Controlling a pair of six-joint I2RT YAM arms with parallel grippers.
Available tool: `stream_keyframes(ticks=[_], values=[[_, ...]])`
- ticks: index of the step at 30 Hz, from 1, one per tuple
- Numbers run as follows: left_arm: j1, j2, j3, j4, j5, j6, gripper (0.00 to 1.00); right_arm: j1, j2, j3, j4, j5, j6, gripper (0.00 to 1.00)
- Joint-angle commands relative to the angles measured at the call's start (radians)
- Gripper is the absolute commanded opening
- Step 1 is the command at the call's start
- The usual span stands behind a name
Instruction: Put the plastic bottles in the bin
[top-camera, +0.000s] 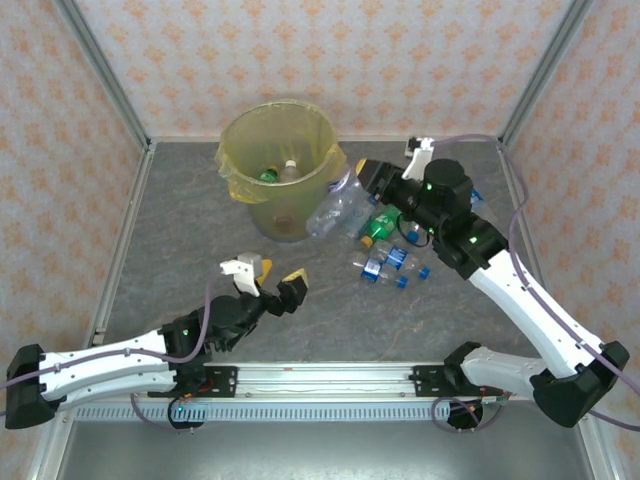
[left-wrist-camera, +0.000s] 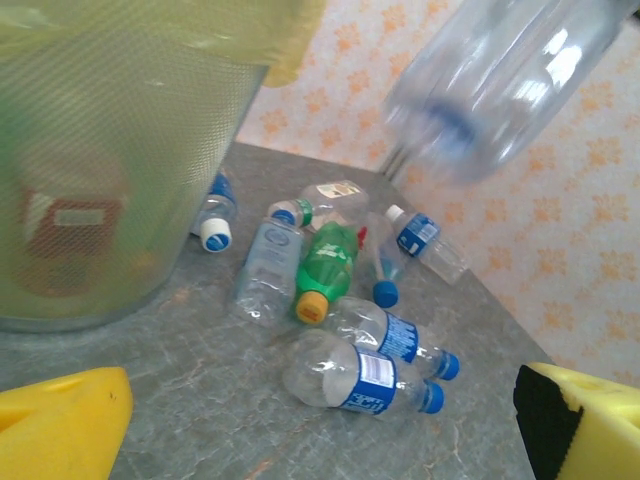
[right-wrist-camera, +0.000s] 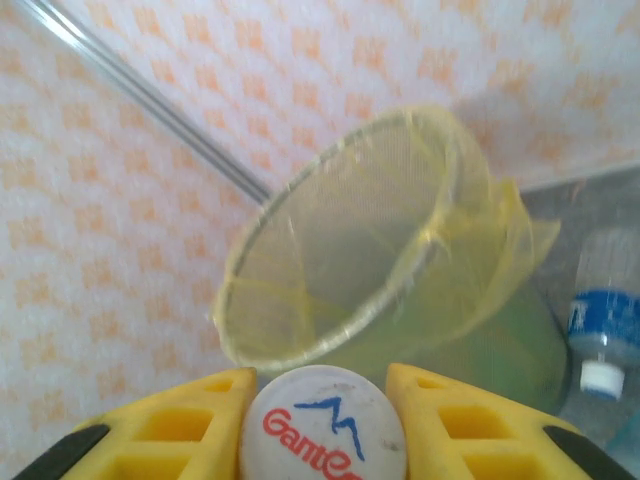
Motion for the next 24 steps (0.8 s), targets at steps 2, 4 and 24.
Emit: stream_keyframes(ticks=[2, 4, 24], values=[[-0.004, -0.058, -0.036, -0.08, -0.079, -0.064, 0.99, -0.001, 0.046, 0.121, 0.062, 0.131, -0.02, 0.34], [-0.004, -0.08, -0.044, -0.09, -0.073, -0.069, 0.99, 0.0, 0.093, 0.174, 0.078, 0.16, -0.017, 0.34], [-0.004, -0.213, -0.044, -0.251, -0.094, -0.134, 0.99, 0.084, 0.688, 0.743, -0.073, 0.149, -0.099, 0.48]])
